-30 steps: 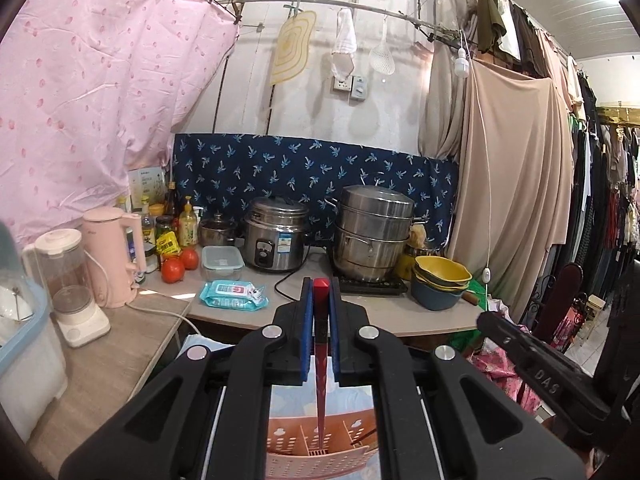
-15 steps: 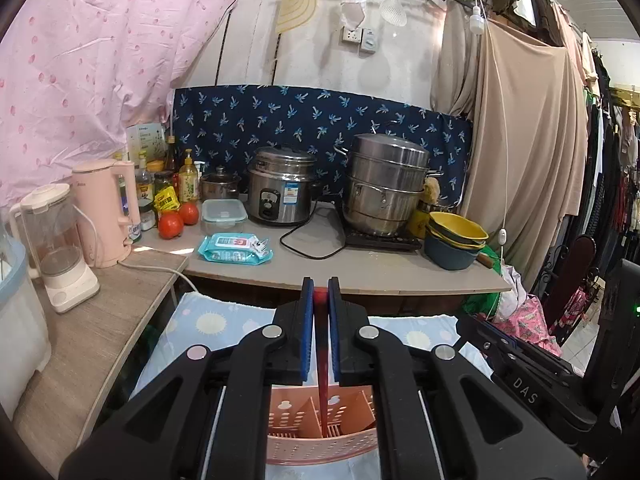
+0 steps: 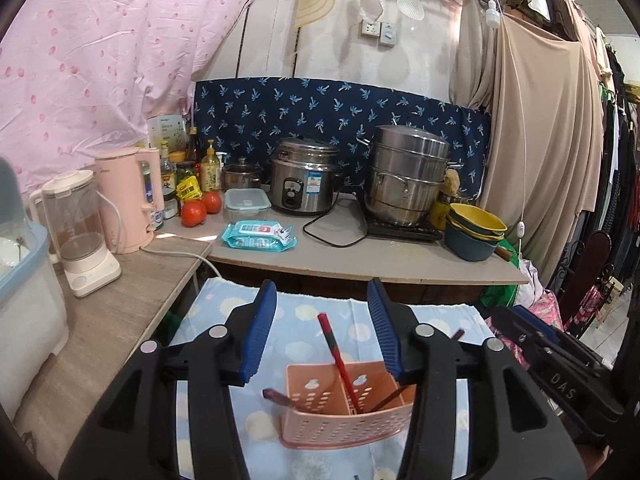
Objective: Organize utensils
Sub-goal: 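Open both tools to drop the chopsticks into the caddy, then move both open tools back toward the remaining chopsticks and gold spoon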
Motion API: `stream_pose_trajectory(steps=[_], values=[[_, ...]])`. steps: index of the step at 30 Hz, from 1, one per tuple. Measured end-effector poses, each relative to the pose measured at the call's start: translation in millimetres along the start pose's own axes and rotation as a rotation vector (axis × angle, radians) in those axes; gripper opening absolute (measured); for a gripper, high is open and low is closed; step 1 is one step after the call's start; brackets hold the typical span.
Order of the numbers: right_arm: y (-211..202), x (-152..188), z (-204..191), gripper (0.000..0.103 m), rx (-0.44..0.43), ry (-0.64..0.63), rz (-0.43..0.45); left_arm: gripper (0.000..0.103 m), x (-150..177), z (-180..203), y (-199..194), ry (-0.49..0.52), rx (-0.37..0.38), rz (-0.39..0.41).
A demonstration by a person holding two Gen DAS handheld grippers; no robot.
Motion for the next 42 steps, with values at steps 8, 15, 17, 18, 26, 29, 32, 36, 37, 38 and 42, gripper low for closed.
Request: stream_pose_trajectory(steps=[8,15,17,18,26,29,32,36,37,38,42], values=[[-28,26,-2,0.036,-0.027,0.027,-0.021,0.045,28,-16,-25,0.023,-0.036,-0.044],[-54,68,-14,0.036,-0.048,0.023,-0.083,0.045,67,-27,-46,0.049,-0.067,-0.117],[-62,80,-20,0.036,-0.053,0.019,-0.1,0.045,81,-30,-51,0.052,-0.073,-0.144],[-66,87,-22,0.036,-0.055,0.017,-0.109,0.045,89,-31,-53,0.058,-0.084,-0.158],[-89,142,-43,0.036,-0.036,-0.012,-0.193,0.045,147,-41,-70,0.093,-0.113,-0.244],[-97,161,-52,0.036,-0.038,-0.03,-0.226,0.045,164,-45,-73,0.101,-0.125,-0.279],[-105,177,-61,0.036,-0.029,-0.058,-0.249,0.045,178,-51,-77,0.089,-0.138,-0.305],[-113,197,-70,0.036,-0.033,-0.065,-0.279,0.045,192,-60,-85,0.084,-0.164,-0.322],[-115,201,-72,0.036,-0.028,-0.071,-0.284,0.045,196,-62,-86,0.084,-0.173,-0.324],[-117,206,-74,0.036,-0.022,-0.078,-0.289,0.045,200,-64,-87,0.08,-0.181,-0.328],[-124,226,-81,0.036,-0.007,-0.096,-0.32,0.045,217,-76,-91,0.05,-0.195,-0.371]])
Point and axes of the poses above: each gripper's, at about its wrist camera, not at the fingertips, and y roughly the way its jaws point, z to its right, x to its underside, the point moved 1 cm from there along y, roughly the way its jaws point, and after that the axes turned 15 degrees about -y, right-handed, at the moved point
